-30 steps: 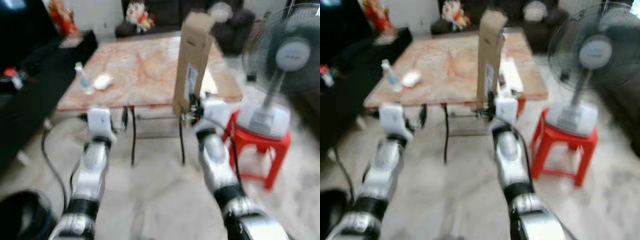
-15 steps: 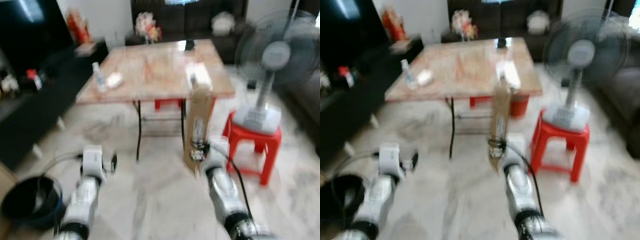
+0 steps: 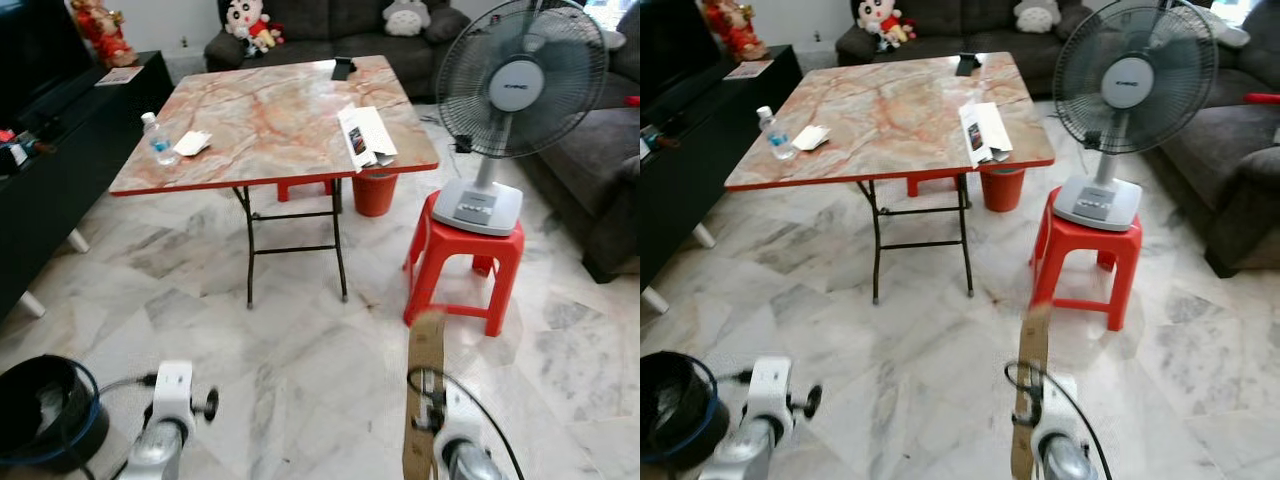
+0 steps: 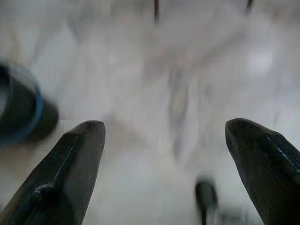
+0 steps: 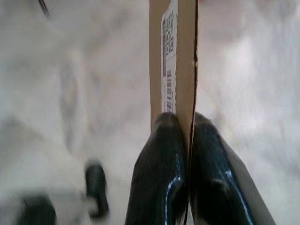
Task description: Picking trash to rubbish bin
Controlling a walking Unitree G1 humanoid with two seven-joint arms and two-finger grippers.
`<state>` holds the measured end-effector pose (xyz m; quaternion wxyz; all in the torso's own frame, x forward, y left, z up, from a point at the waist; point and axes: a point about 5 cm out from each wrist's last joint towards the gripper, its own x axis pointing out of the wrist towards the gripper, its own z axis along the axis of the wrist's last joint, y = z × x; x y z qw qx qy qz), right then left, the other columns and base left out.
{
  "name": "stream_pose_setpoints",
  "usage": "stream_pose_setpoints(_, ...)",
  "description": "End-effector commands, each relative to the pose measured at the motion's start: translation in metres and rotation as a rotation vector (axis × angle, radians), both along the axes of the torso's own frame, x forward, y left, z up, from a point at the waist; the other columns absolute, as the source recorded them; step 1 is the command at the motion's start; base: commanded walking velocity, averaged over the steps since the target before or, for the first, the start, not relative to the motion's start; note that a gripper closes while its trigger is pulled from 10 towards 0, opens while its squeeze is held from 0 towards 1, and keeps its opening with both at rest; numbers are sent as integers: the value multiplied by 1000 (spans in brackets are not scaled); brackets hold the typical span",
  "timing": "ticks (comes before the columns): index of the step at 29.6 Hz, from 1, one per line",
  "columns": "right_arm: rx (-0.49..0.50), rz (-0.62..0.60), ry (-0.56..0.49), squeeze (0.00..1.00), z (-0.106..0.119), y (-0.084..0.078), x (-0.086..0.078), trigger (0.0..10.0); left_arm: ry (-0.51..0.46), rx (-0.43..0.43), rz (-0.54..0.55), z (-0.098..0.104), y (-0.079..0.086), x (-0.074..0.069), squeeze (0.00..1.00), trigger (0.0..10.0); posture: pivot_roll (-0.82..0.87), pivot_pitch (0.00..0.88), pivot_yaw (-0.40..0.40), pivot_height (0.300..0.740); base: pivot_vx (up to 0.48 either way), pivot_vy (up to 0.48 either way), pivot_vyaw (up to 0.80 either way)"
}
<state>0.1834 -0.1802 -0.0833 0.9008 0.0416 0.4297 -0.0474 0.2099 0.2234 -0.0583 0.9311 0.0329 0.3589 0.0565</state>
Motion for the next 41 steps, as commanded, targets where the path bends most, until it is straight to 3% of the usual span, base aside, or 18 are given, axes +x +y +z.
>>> stream_pose_setpoints(1,-10,28,32,0,-3,5,-3,10000,68,32,19,-7,8,-12,0,10000,51,1,85,740,0,0,0)
stream_pose_setpoints(2,-11,30,33,0,-3,5,-3,10000,72,33,20,-7,8,-13,0,10000,51,1,85,740,0,0,0)
stream_pose_setpoints(5,-7,56,38,0,-5,13,-8,10000,140,20,83,-20,12,-41,0,10000,43,0,92,740,0,0,471)
stream_pose_setpoints(7,-43,94,44,0,-5,13,-8,10000,148,19,80,-21,12,-44,0,10000,44,0,93,740,0,0,788)
stream_pose_setpoints(19,-51,116,1,0,4,17,12,10000,100,21,72,-14,11,-27,0,10000,69,1,84,740,0,0,776)
stream_pose_setpoints(33,-66,98,18,0,0,10,4,10000,120,24,83,-18,12,-37,0,10000,76,29,85,740,0,0,789)
stream_pose_setpoints(41,-71,110,17,0,1,10,4,10000,106,20,91,-18,10,-36,0,10000,86,38,78,740,0,0,794)
